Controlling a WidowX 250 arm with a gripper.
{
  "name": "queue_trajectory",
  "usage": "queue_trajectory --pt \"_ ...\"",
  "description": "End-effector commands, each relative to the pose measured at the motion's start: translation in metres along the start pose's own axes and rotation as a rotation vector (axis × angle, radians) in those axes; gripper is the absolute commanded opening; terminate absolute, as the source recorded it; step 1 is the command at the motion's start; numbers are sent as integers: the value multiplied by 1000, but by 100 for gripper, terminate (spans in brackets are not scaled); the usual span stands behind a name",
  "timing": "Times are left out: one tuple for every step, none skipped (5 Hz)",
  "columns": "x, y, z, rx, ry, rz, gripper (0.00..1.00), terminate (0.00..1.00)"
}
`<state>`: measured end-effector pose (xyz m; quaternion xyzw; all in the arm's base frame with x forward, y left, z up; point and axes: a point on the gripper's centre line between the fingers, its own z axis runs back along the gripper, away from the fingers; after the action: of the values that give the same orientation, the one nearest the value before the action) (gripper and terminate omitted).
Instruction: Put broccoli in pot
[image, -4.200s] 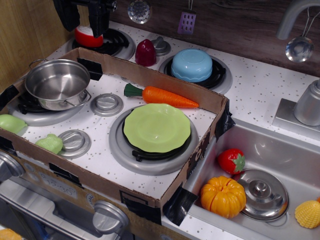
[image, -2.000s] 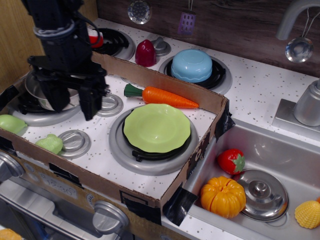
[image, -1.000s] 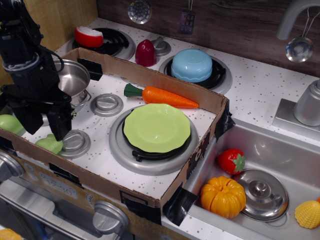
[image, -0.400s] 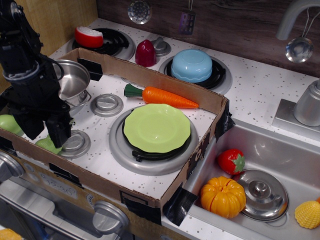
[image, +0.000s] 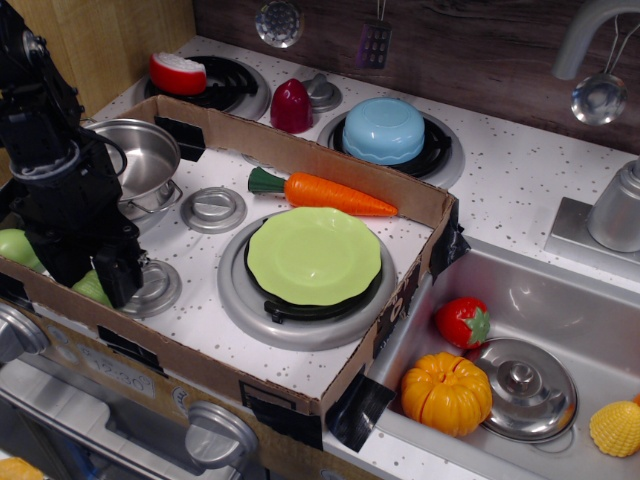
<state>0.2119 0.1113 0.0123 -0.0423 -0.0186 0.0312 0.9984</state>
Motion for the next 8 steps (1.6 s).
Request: queue_trajectory --pt "5 1 -4 9 -30 -6 0 0" --pt "8 1 -7 15 -34 -15 0 0" --pt "10 0 1 45 -33 -9 0 0" --pt "19 6 22 76 -29 -35 0 0" --pt "35 10 54 129 -32 -51 0 0" --pt "55 8 88 166 -44 -53 0 0" --pt "74 9 120 235 -98 -55 0 0" --pt "98 28 120 256 -150 -114 0 0"
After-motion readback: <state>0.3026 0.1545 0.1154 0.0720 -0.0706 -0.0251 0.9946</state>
